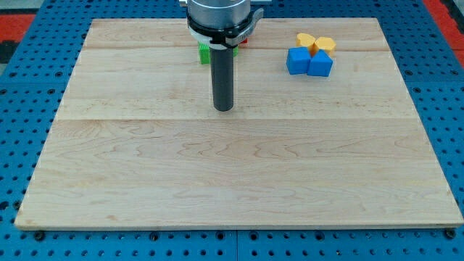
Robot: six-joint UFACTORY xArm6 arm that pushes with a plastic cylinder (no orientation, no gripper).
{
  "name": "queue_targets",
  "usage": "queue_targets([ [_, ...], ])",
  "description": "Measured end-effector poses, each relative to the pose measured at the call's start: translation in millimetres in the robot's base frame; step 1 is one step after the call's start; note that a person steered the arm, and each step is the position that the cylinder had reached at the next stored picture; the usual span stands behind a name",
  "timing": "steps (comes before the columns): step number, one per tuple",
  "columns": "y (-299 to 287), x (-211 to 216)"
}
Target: Move the arm to the right of the yellow hexagon
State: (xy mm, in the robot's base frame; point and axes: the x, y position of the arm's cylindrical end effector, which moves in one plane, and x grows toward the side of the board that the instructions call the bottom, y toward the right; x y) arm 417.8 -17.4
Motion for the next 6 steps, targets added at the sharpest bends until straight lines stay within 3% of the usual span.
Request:
queue_targets([
  [2,-0.4,0.2],
  [3,31.2,-1.9],
  [6,251.3,-45.6],
])
